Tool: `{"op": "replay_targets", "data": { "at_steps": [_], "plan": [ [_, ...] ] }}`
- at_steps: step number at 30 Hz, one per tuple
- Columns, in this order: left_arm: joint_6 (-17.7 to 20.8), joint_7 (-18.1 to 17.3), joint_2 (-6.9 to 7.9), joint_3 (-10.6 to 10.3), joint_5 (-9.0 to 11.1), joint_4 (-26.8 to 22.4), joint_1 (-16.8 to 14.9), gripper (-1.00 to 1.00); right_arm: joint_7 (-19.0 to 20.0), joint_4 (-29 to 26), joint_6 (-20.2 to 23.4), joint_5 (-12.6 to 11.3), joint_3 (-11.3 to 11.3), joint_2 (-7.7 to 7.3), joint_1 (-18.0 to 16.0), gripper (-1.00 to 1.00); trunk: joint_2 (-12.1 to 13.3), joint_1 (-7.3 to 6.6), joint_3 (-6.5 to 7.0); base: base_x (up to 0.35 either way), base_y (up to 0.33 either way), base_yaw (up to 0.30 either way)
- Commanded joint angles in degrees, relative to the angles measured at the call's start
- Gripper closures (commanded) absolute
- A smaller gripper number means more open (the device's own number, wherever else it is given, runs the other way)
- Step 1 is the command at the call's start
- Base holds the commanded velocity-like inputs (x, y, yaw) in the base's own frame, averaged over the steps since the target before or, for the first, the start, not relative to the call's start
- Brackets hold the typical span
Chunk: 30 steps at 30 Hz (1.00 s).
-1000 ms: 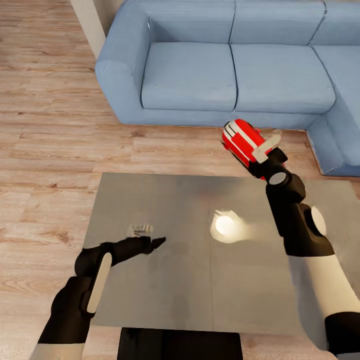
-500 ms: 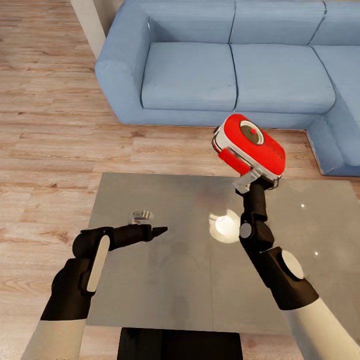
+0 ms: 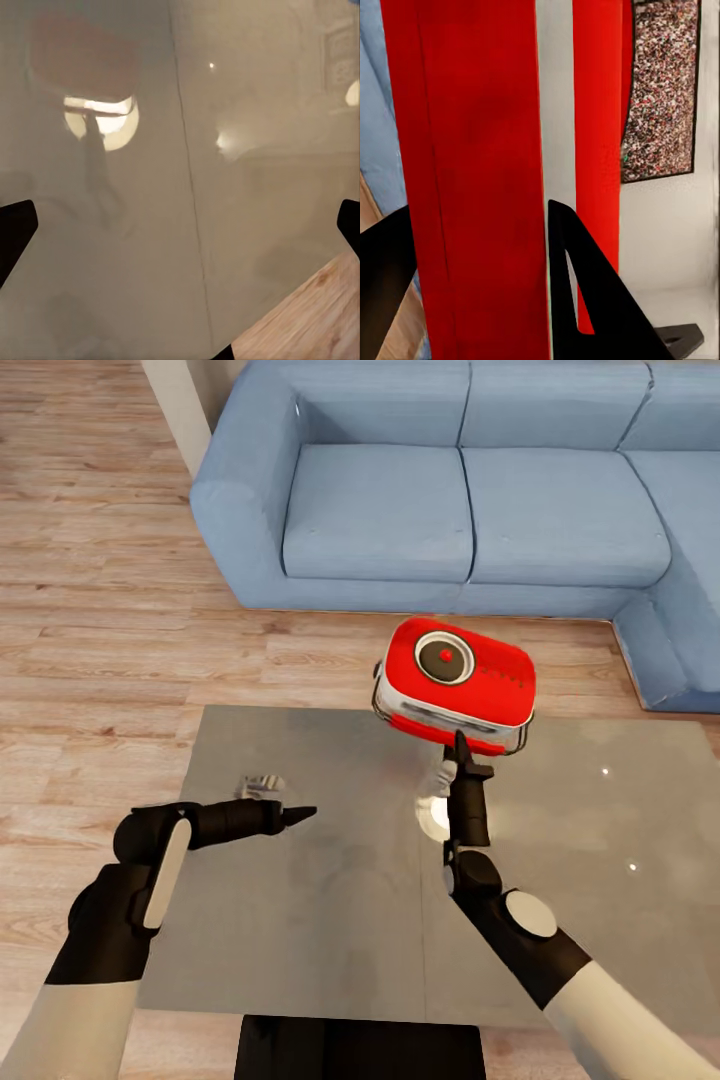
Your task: Turn on the radio receiver that's on the table in the living room.
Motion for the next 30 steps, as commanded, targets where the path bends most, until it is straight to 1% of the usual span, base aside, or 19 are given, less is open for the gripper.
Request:
{"op": "replay_targets", "data": {
  "at_steps": [1, 3, 4, 5, 6, 8, 10, 12, 13, 14, 16, 17, 19, 23, 24, 25, 26, 28, 30],
  "plan": [
    [0.01, -0.09, 0.14, 0.0, 0.02, 0.0, -0.06, -1.0, -1.37, 0.87, -0.3, 0.3, 0.14, -0.01, -0.01, 1.0, -0.01, -0.01, 0.0, 0.0, 0.0, 0.0],
    [0.08, -0.3, 0.52, 0.01, 0.02, 0.06, -0.21, -1.0, -7.03, 5.13, -2.08, 0.42, 0.76, 0.03, 0.01, 1.0, -0.01, -0.01, 0.0, 0.0, 0.0, 0.0],
    [0.11, -0.39, 0.62, 0.01, 0.02, 0.05, -0.24, -1.0, -9.85, 7.69, -2.56, 0.45, 1.77, 0.04, 0.01, 1.0, -0.01, -0.01, 0.0, 0.0, 0.0, 0.0],
    [0.11, -0.41, 0.64, 0.01, 0.03, 0.04, -0.25, -1.0, -11.56, 9.4, -2.75, 0.46, 2.96, 0.05, 0.02, 1.0, -0.01, -0.01, 0.0, 0.0, 0.0, 0.0],
    [0.17, -0.46, 0.65, 0.01, 0.08, 0.02, -0.39, -1.0, -14.15, 11.67, -2.96, 0.34, 5.14, 0.02, 0.02, 1.0, -0.01, -0.01, 0.0, 0.0, 0.0, 0.0],
    [0.31, -0.48, 0.61, 0.02, 0.25, 0.03, -0.95, -1.0, -16.89, 13.65, -3.45, 0.17, 7.15, -0.01, 0.04, 1.0, -0.01, -0.01, 0.0, 0.0, 0.0, 0.0],
    [0.41, -0.49, 0.57, 0.03, 1.23, 0.07, -1.9, -1.0, -18.66, 15.0, -4.08, 0.2, 8.24, 0.03, 0.7, 1.0, -0.01, -0.01, 0.0, 0.0, 0.0, 0.0],
    [0.45, -0.49, 0.56, 0.03, 2.7, 0.12, -2.64, -1.0, -19.65, 15.49, -4.45, 0.25, 8.63, 0.04, 2.2, 1.0, -0.01, -0.01, 0.0, 0.0, 0.0, 0.0],
    [0.47, -0.5, 0.55, 0.02, 4.67, 0.2, -3.29, -1.0, -20.5, 15.74, -4.68, 0.28, 8.83, 0.03, 3.91, 1.0, -0.01, -0.01, 0.0, 0.0, 0.0, 0.0],
    [0.47, -0.46, 0.58, 0.02, 6.03, 0.22, -3.58, -1.0, -20.95, 15.85, -4.77, 0.32, 8.91, 0.02, 4.9, 1.0, -0.01, -0.01, 0.0, 0.0, 0.0, 0.0],
    [0.44, -0.39, 0.57, 0.03, 8.06, 0.27, -3.92, -1.0, -21.5, 15.99, -4.86, 0.38, 9.05, -0.01, 6.23, 1.0, -0.01, -0.01, 0.0, 0.0, 0.0, 0.0],
    [0.42, -0.33, 0.51, 0.02, 8.61, 0.27, -4.02, -1.0, -21.66, 16.03, -4.88, 0.42, 9.26, -0.02, 6.67, 1.0, -0.01, -0.01, 0.0, 0.0, 0.0, 0.0],
    [0.41, -0.3, 0.46, 0.05, 9.0, 0.27, -4.12, -1.0, -21.85, 16.05, -4.9, 0.41, 9.53, -0.02, 7.0, 1.0, -0.01, -0.01, 0.0, 0.0, 0.0, 0.0],
    [0.47, -0.25, 0.23, 0.08, 10.02, 0.37, -5.6, -1.0, -22.21, 16.44, -5.02, 0.37, 10.46, -0.05, 7.46, 1.0, -0.01, -0.01, 0.0, 0.0, 0.0, 0.0],
    [0.47, -0.24, 0.16, 0.09, 10.46, 0.4, -5.96, -1.0, -22.29, 16.84, -5.08, 0.4, 10.89, -0.05, 7.5, 1.0, -0.01, -0.01, 0.0, 0.0, 0.0, 0.0],
    [0.46, -0.2, 0.06, 0.09, 11.88, 0.41, -6.4, -1.0, -22.68, 17.9, -5.26, 0.37, 12.76, -0.04, 7.55, 1.0, -0.01, -0.01, 0.0, 0.0, 0.0, 0.0],
    [0.44, -0.18, 0.05, 0.09, 12.44, 0.42, -6.48, -1.0, -22.9, 18.25, -5.3, 0.3, 13.55, -0.04, 7.56, 1.0, -0.01, -0.01, 0.0, 0.0, 0.0, 0.0],
    [0.44, -0.16, 0.03, 0.09, 13.31, 0.44, -6.56, -1.0, -23.34, 18.7, -5.34, 0.12, 14.56, 0.02, 7.57, 1.0, -0.01, -0.01, 0.0, 0.0, 0.0, 0.0],
    [0.47, -0.15, 0.02, 0.09, 13.96, 0.44, -6.73, -1.0, -23.55, 18.87, -5.32, -0.06, 14.99, 0.09, 7.58, 1.0, -0.01, -0.01, 0.0, 0.0, 0.0, 0.0]
  ]
}}
